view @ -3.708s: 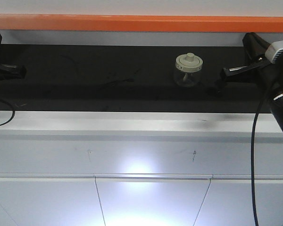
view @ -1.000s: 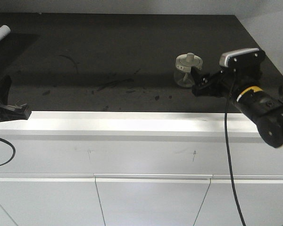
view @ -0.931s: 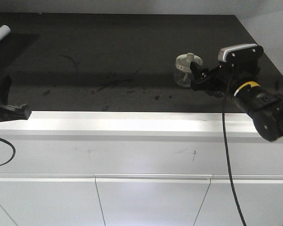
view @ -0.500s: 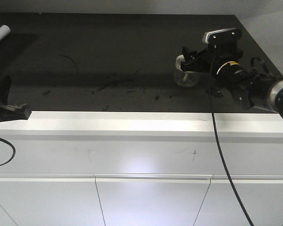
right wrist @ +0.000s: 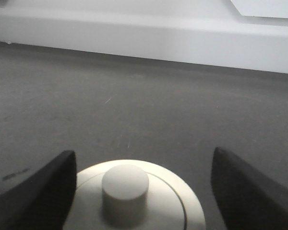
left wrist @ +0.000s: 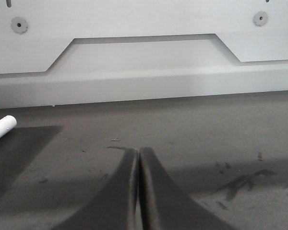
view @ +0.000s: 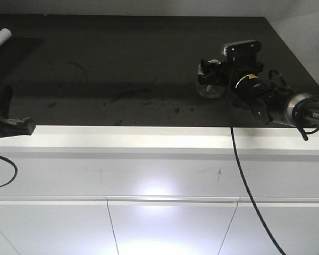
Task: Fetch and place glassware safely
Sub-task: 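Close the right gripper around the white lid of the glass jar, then lift the jar with the right gripper and pull it out of the hood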
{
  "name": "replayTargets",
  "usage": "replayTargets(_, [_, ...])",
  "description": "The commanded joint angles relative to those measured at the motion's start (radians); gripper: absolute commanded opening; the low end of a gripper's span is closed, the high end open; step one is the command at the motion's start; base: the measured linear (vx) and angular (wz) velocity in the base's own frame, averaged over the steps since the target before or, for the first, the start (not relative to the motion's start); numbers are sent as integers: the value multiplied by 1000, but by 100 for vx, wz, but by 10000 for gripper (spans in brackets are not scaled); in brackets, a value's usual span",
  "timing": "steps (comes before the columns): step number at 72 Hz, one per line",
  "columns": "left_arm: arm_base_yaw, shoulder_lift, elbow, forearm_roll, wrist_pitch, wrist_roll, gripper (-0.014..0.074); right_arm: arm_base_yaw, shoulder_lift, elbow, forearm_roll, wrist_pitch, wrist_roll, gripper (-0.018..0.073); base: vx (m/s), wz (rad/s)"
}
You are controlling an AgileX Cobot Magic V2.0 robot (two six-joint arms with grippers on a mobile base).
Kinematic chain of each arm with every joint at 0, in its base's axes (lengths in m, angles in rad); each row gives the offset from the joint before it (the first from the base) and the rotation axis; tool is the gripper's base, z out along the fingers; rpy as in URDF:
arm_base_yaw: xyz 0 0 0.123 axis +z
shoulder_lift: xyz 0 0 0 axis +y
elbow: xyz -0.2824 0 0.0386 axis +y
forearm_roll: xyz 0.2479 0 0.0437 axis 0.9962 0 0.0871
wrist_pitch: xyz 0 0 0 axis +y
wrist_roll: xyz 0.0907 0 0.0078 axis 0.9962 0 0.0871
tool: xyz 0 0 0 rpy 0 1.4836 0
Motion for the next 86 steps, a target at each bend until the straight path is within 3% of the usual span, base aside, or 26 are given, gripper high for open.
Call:
replayTargets(1, [0,-32,-19,-9,-73,-9,-7,-1,-56,-31,-4,-66,-6,456,0,0])
replayTargets(7, [0,-32,-19,-9,-73,-9,-7,-1,-56,-31,-21,-64,-6,346,0,0])
replayTargets(21, [0,-32,-19,-9,-73,-9,-7,-1,-56,-31,-22,-52,-3,-14,0,0])
replayTargets(48, [0,-32,-19,-9,-73,-9,-7,-1,-112,-27,-37,-31,9,-7,0,0])
replayTargets(60, [0,-32,-19,-9,-73,-9,-7,0,-183,-21,-109,96,101,-4,0,0])
replayTargets(71, [0,-32,-19,-9,-73,-9,-7,0,-301,101,-207,18,197,-3,0,0])
replayTargets(86, [0,-32,-19,-9,-73,-9,-7,0,-495,340,-239,-68,202,-3,0,0])
